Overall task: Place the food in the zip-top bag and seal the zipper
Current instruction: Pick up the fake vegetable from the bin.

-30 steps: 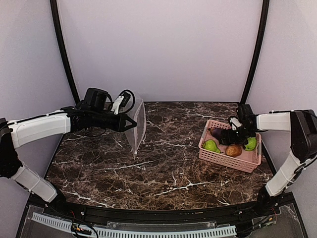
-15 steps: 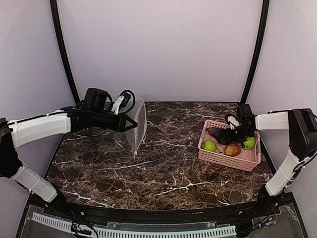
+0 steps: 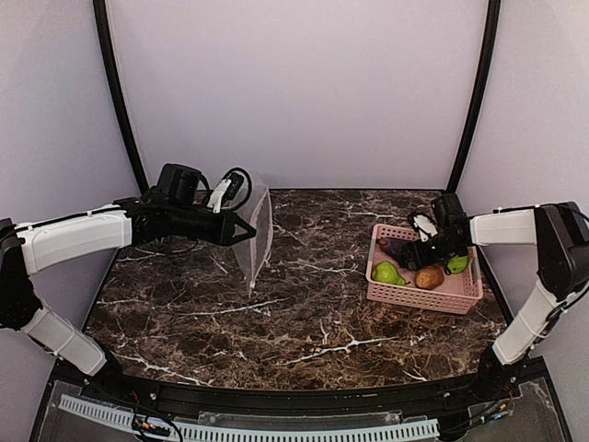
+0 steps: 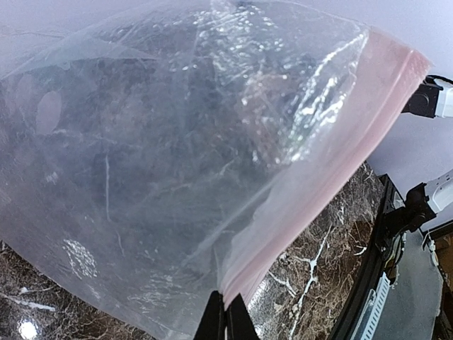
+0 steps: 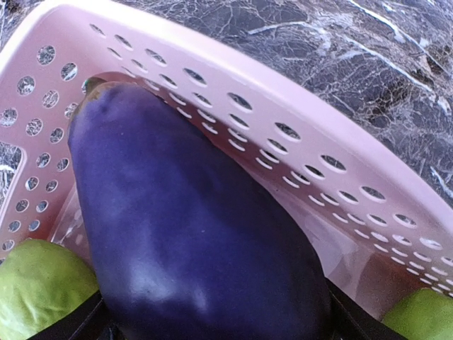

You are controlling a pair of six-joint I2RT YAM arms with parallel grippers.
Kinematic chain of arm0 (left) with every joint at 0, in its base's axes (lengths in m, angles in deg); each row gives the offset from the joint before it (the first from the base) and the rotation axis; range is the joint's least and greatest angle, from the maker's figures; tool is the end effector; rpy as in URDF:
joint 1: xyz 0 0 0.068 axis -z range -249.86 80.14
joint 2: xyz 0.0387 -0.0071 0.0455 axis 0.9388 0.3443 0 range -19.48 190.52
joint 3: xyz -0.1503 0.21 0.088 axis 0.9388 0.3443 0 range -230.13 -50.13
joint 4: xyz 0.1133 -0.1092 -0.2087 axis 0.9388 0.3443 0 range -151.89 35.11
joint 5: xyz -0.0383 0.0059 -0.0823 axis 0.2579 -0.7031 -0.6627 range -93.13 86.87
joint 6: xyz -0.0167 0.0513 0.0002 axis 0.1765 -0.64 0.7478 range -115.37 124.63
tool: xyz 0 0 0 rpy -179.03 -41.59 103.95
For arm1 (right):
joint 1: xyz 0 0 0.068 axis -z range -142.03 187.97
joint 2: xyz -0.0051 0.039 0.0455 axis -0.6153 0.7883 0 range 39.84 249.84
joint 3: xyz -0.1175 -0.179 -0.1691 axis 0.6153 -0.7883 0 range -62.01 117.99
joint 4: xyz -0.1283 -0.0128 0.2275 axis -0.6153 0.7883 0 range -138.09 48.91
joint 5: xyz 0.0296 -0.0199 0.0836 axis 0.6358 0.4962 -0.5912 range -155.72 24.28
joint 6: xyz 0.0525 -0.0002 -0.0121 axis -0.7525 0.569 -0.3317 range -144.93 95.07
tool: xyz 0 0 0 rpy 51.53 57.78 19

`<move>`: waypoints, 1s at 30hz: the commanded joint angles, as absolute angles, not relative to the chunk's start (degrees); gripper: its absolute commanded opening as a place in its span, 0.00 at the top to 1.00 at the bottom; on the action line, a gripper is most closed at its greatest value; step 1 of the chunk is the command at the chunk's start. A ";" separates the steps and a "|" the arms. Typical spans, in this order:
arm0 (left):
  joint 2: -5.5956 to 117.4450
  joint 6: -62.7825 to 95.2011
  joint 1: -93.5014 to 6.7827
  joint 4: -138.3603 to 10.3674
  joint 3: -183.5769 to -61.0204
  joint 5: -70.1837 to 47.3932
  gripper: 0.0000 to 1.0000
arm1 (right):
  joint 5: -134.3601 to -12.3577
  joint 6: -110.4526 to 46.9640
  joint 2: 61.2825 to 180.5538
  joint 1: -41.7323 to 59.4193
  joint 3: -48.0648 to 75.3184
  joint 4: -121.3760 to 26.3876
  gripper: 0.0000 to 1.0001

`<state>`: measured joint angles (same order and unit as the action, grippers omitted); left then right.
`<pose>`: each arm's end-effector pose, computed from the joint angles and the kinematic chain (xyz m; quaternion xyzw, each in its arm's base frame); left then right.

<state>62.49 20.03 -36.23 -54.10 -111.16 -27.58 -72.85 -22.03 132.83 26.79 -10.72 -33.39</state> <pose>0.2638 -0.1932 0.2922 0.2397 0.8132 -0.3724 0.3775 0.3103 0.0659 0.1679 -0.1350 0.9461 0.0802 0.2834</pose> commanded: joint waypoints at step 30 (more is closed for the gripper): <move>64.30 22.73 -35.22 -57.02 -111.52 -29.72 0.99 | -62.28 -52.10 111.13 -6.41 2.30 -9.03 0.43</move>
<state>63.70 22.02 -35.95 -55.65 -111.16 -29.11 -63.89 -44.09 108.30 1.00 -1.50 -11.95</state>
